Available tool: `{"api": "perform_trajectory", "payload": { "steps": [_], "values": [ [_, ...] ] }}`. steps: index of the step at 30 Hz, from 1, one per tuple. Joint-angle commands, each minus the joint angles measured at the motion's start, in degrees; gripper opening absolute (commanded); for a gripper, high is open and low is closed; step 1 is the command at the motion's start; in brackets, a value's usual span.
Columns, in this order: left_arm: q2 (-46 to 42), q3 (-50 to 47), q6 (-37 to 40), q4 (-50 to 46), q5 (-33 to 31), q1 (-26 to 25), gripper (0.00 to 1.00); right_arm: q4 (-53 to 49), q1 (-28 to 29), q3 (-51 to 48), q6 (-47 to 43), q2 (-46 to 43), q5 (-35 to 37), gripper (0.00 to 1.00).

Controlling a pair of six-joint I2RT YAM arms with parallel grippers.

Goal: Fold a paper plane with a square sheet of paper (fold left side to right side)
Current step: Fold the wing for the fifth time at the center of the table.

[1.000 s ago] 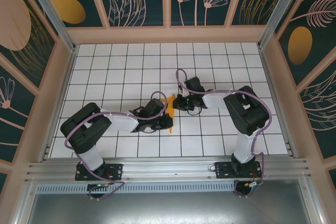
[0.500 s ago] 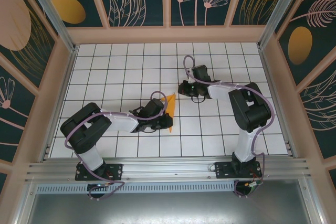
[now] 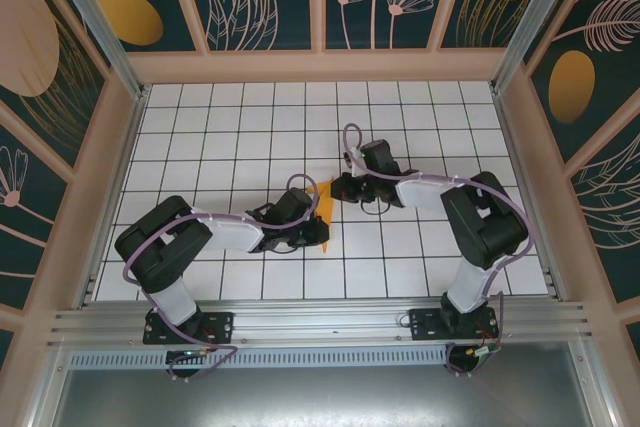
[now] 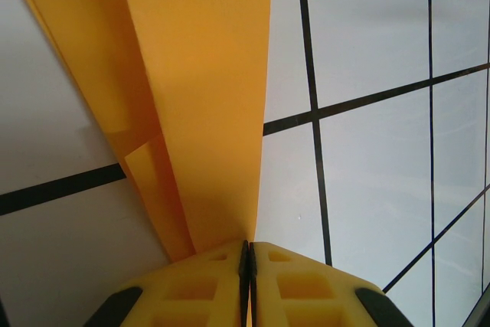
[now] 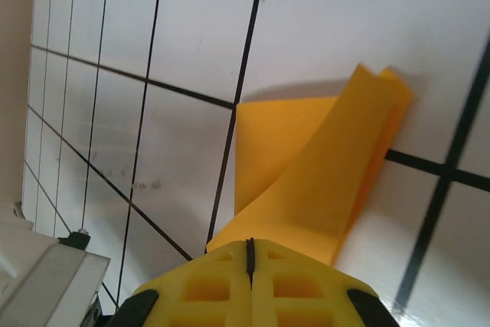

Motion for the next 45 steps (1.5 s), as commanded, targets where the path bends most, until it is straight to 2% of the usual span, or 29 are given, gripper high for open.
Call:
{"api": "perform_trajectory", "payload": {
  "steps": [1, 16, 26, 31, 36, 45],
  "values": [
    [0.2, -1.97, 0.52, -6.72, -0.55, -0.56, 0.14, 2.48, -0.39, 2.36, -0.81, 2.63, -0.77, 0.01],
    [0.23, -1.98, 0.72, -7.25, -0.81, -0.57, 0.14, 1.31, -2.4, 8.94, -3.62, 11.27, -1.57, 0.01],
    [0.22, -2.24, 0.86, -7.86, -1.01, -0.57, 0.14, -5.67, -2.67, 11.83, -4.94, 13.91, 5.59, 0.0],
    [0.24, -4.18, 0.01, -6.88, -1.07, -0.53, 0.14, -5.97, -4.22, 12.76, -4.56, 15.03, 6.31, 0.0],
    [-1.96, -5.28, -0.6, -5.76, -1.11, -0.57, 0.15, -3.66, -4.74, 12.55, -4.77, 11.72, 2.05, 0.0],
    [-1.25, -3.84, 0.04, -5.84, -1.03, -0.49, 0.15, 2.45, -0.62, -1.12, -0.86, -1.31, -2.57, 0.0]
  ]
}}
